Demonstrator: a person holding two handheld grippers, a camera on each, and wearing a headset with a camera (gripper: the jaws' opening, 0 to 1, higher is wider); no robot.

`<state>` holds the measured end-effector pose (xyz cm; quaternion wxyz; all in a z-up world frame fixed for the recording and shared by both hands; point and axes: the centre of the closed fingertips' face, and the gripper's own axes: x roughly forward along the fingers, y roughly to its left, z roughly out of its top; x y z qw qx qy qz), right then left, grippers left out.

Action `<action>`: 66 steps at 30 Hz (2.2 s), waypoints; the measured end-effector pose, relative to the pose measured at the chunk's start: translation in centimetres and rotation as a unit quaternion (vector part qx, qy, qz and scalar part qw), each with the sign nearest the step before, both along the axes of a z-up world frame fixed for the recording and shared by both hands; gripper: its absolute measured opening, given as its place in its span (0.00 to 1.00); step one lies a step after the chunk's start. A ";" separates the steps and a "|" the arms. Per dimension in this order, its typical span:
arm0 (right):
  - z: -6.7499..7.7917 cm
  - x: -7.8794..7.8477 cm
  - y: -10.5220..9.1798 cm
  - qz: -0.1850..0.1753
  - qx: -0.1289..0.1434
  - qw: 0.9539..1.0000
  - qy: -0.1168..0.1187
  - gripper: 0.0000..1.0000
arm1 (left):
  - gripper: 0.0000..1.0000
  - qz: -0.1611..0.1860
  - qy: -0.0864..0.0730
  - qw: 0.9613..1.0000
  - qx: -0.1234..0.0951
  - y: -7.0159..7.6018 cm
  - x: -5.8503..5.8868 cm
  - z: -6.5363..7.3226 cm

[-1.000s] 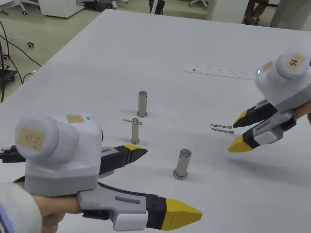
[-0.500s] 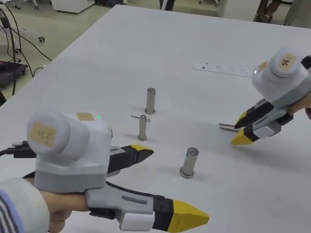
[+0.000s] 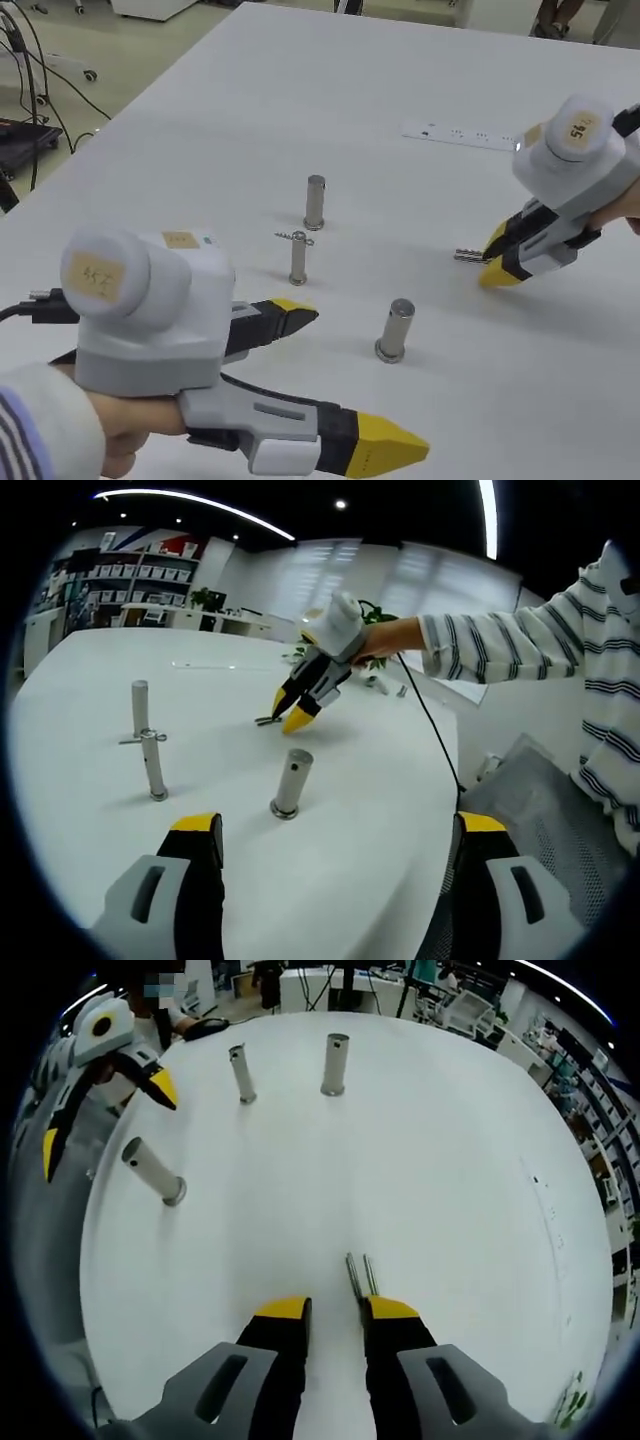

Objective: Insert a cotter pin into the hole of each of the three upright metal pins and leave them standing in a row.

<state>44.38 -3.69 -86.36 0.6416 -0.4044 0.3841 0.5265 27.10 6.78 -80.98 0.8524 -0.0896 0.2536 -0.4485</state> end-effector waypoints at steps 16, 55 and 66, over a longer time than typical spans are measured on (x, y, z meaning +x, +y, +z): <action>-0.5 0.0 0.0 -0.025 0.000 0.999 0.038 0.16 | 0.96 -0.004 -0.004 1.000 0.013 0.1 -0.3 -0.2; -0.6 -0.5 0.5 -0.001 -0.037 0.999 0.031 0.06 | 0.94 -0.003 0.003 1.000 0.012 0.7 0.0 -0.5; -0.7 -0.4 0.5 0.002 -0.044 0.999 0.002 0.03 | 0.90 -0.006 -0.003 1.000 0.018 1.1 -0.1 -0.5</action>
